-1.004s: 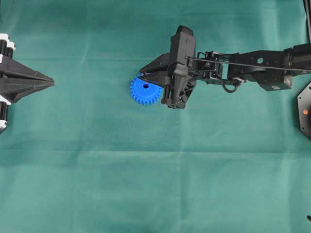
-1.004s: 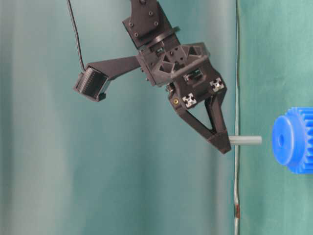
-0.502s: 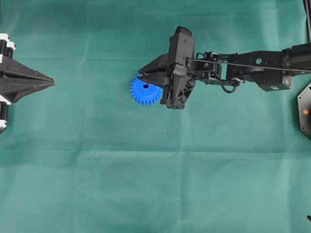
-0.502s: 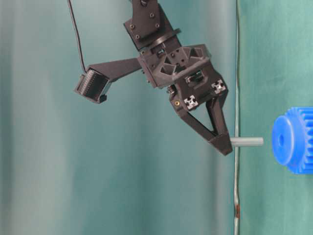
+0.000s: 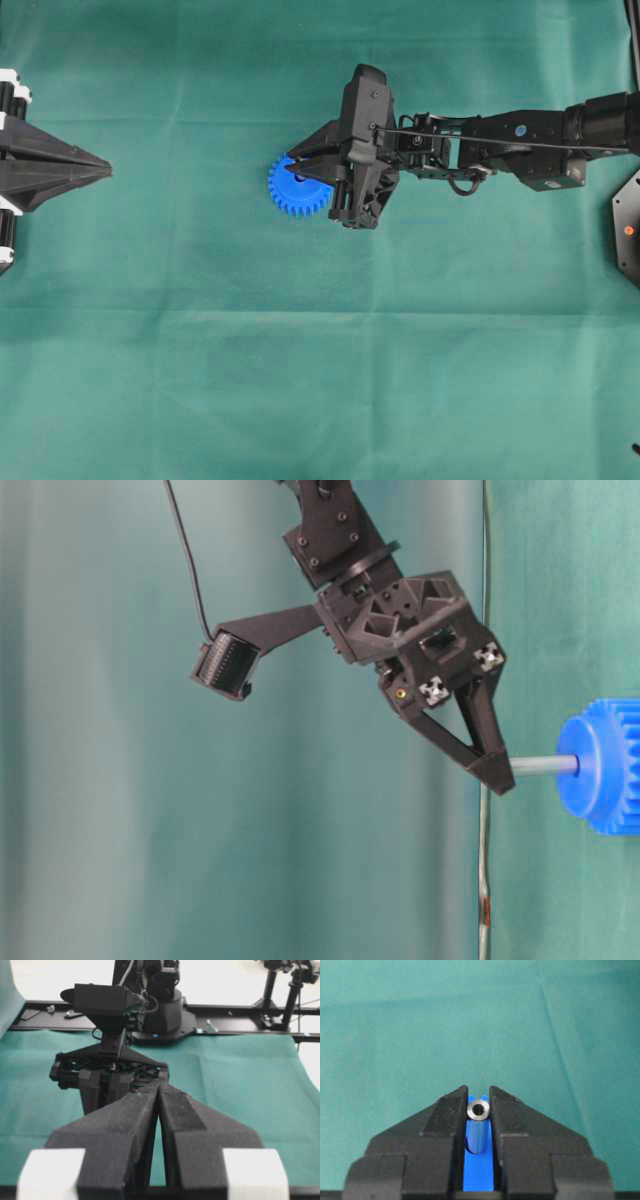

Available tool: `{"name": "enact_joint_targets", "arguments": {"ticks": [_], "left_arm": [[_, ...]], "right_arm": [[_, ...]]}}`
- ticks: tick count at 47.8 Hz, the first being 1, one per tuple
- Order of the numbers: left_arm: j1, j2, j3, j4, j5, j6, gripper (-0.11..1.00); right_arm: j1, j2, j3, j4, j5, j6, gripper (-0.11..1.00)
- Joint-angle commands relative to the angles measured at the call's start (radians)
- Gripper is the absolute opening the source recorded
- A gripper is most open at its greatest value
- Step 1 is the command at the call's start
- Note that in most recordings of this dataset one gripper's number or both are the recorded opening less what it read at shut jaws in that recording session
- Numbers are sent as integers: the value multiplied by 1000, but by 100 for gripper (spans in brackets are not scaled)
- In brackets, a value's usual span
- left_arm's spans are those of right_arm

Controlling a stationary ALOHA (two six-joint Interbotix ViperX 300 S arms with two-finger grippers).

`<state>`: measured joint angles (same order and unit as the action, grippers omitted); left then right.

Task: Insert the shaft placed at a random location into the center hole of the medium gear at another random location.
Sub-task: 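Lower the shaft into the gear's center hole with the right gripper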

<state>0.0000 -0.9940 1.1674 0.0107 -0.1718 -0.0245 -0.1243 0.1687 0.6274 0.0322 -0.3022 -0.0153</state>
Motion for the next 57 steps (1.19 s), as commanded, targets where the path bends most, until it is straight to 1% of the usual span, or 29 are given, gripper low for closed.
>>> {"name": "enact_joint_targets", "arguments": {"ticks": [1, 37, 57], "left_arm": [[2, 6, -23, 2, -5, -2, 0], [2, 8, -23, 2, -5, -2, 0], [2, 8, -21, 2, -5, -2, 0]], "right_arm": [[0, -9, -25, -2, -23, -6, 13], [2, 71, -25, 3, -37, -5, 13], [2, 71, -20, 2, -28, -5, 13]]}}
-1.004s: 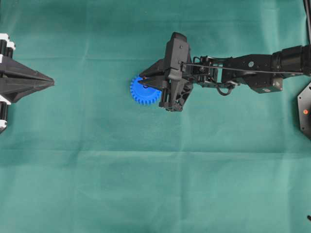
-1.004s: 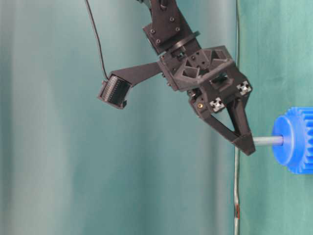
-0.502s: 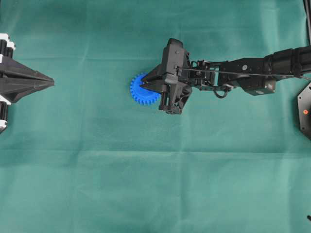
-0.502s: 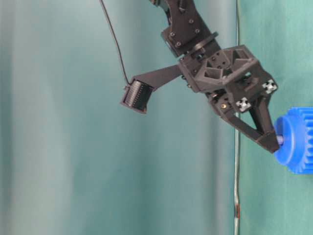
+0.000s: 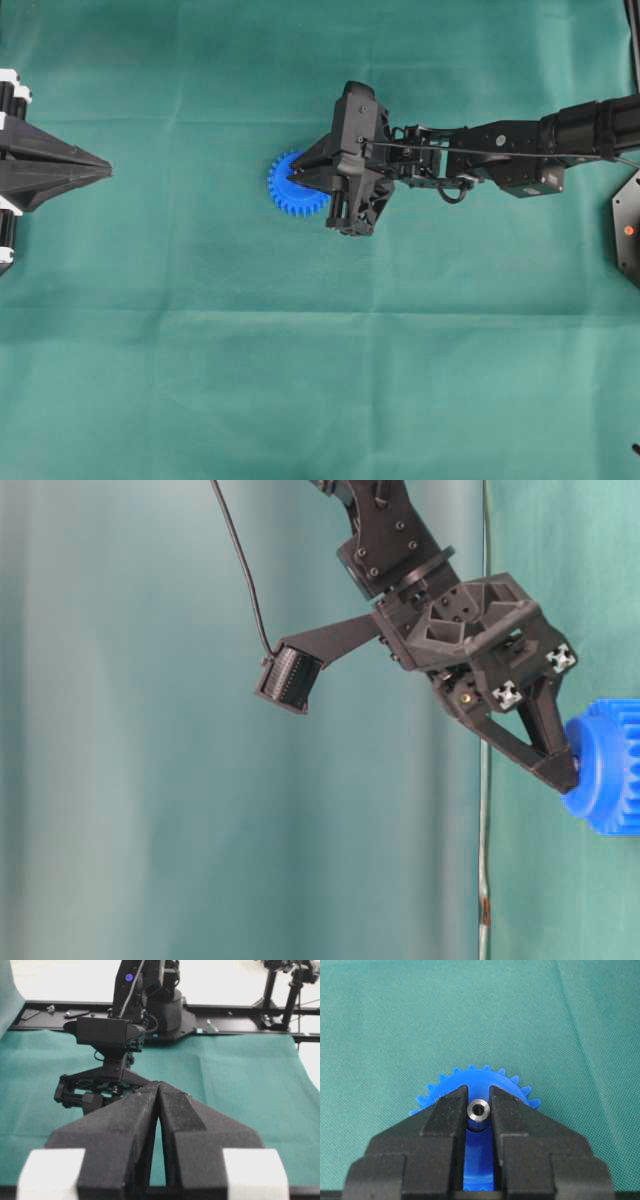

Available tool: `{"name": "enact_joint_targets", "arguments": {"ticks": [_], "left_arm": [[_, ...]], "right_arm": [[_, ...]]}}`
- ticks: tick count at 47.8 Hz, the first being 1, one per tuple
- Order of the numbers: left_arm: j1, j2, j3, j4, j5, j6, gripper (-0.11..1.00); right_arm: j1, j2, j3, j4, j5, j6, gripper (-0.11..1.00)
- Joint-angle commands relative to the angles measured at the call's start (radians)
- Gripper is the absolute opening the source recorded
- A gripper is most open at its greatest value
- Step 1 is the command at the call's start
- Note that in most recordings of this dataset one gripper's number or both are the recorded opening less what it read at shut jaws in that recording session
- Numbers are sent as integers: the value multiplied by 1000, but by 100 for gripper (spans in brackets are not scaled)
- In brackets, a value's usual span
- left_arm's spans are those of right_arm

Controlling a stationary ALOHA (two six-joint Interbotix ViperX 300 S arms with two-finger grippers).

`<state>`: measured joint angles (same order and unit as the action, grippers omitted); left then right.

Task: Insert the shaft placed at a random location into the center hole of the medium gear at another random location.
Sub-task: 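Lower the shaft into the gear's center hole with the right gripper, then open the right gripper and raise it off the inserted shaft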

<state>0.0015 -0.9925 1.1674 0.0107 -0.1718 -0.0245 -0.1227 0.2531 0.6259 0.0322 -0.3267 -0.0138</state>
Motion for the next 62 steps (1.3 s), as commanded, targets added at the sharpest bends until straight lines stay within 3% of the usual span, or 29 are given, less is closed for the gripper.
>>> {"name": "enact_joint_targets", "arguments": {"ticks": [1, 19, 22, 30, 32, 41, 62], "left_arm": [[0, 6, -23, 2, -5, -2, 0], [0, 6, -23, 2, -5, -2, 0], [2, 6, -23, 2, -5, -2, 0], [2, 6, -21, 2, -5, -2, 0], [0, 6, -21, 2, -5, -2, 0], [0, 6, -21, 2, -5, -2, 0], [0, 6, -23, 2, -5, -2, 0]], "right_arm": [[0, -14, -18, 2, -2, -6, 13], [0, -14, -21, 2, 3, -3, 16], [0, -14, -23, 2, 3, 0, 29], [0, -15, -25, 5, 0, 2, 79], [2, -15, -25, 5, 0, 2, 86], [3, -23, -25, 5, 3, 3, 78], [5, -190, -21, 3, 101, -2, 78]]}}
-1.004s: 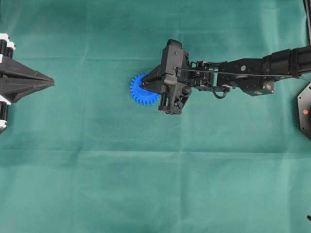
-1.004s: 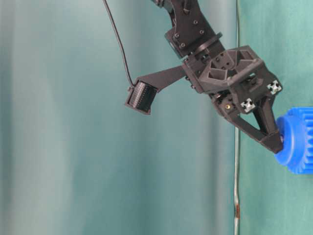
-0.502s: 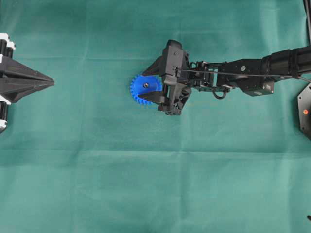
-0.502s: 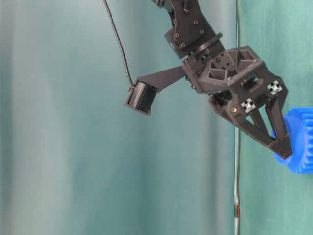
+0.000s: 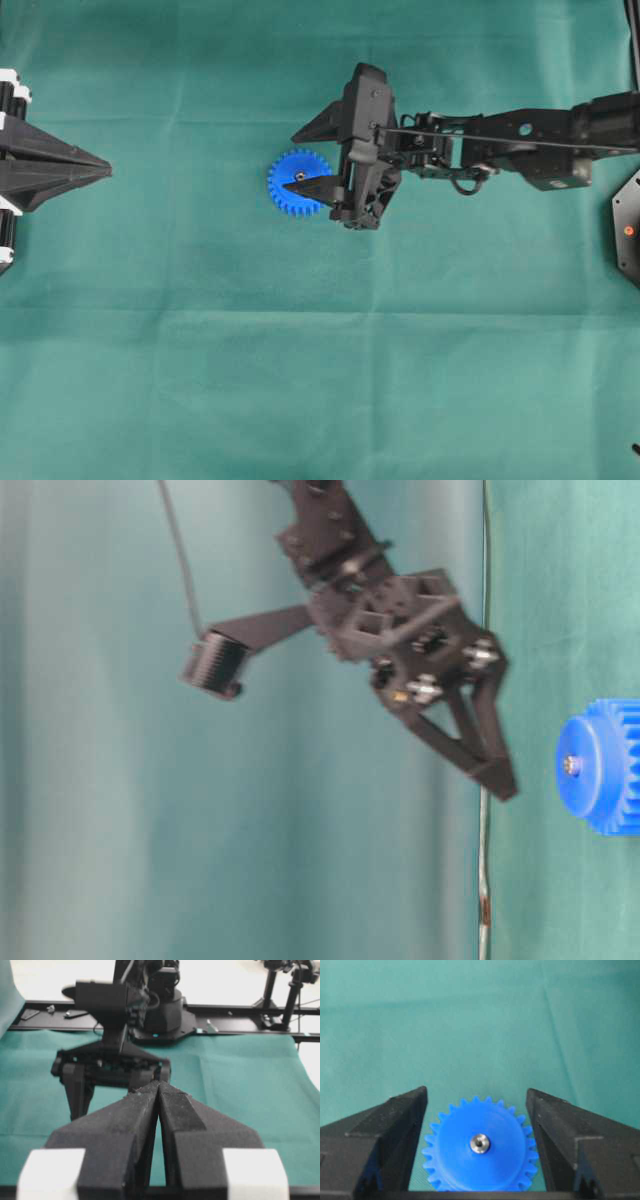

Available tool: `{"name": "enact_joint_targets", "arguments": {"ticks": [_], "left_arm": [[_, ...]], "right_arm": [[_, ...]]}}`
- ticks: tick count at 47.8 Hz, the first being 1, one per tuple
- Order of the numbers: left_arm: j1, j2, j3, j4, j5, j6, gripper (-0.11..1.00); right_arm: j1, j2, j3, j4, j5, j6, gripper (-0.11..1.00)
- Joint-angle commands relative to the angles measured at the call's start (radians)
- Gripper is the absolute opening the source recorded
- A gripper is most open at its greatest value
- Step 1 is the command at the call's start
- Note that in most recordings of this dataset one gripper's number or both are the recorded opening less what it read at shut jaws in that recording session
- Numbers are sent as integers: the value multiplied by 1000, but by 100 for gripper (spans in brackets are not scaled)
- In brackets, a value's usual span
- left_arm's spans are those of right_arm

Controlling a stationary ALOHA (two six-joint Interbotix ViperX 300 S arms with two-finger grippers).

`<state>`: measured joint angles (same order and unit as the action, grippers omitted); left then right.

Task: Insert the shaft placed at a random location into the center hole of the medium gear at another random location.
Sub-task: 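Open the right gripper and raise it off the inserted shaft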

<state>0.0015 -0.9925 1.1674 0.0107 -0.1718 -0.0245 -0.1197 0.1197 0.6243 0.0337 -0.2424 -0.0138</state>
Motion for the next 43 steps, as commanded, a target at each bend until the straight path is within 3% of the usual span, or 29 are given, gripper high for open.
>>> {"name": "enact_joint_targets", "arguments": {"ticks": [1, 23, 43], "left_arm": [[0, 6, -23, 2, -5, -2, 0], [2, 5, -23, 2, -5, -2, 0], [0, 3, -23, 2, -5, -2, 0]], "right_arm": [[2, -63, -18, 3, 21, -2, 78], [11, -147, 26, 3, 71, 2, 78], [11, -324, 187, 3, 94, 5, 78]]}}
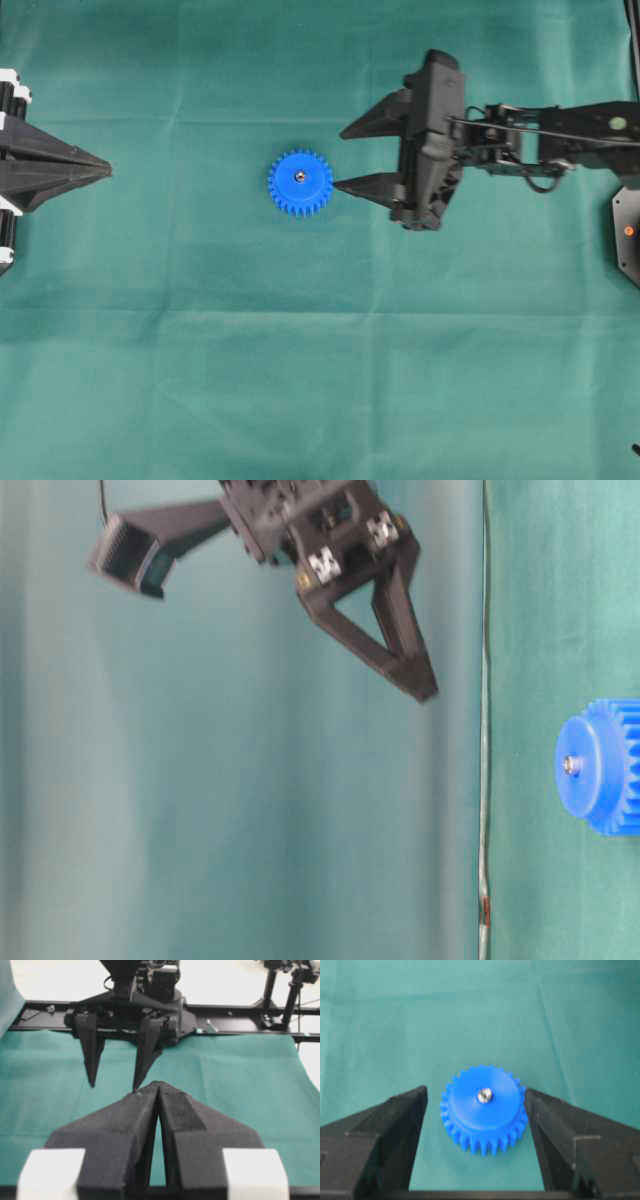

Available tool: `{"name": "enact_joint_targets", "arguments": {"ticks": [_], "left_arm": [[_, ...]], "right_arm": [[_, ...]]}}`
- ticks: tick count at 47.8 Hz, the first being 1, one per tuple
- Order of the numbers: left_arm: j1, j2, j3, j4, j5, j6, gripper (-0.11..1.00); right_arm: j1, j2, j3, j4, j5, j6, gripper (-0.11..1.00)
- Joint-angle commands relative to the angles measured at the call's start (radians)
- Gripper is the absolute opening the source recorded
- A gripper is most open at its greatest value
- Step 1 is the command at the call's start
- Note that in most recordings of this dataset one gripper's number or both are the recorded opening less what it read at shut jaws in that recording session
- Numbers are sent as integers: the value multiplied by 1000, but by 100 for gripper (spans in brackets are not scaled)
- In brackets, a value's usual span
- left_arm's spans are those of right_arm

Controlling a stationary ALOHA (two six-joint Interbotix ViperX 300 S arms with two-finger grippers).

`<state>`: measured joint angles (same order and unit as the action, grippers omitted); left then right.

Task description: Insert the shaft placed at a random location into the center hole of the medium gear at another random location.

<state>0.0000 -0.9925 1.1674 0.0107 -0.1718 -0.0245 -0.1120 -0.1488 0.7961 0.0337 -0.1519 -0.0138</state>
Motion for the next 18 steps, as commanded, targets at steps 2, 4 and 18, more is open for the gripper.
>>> {"name": "enact_joint_targets", "arguments": {"ticks": [2, 4, 18], "left_arm": [[3, 2, -25, 2, -5, -2, 0], [3, 0, -23, 2, -5, -3, 0], [2, 0, -23, 2, -5, -2, 0]], "right_arm": [[3, -80, 37, 3, 8, 5, 78], [3, -100, 52, 5, 11, 5, 78], [3, -212, 137, 6, 23, 8, 78]]}}
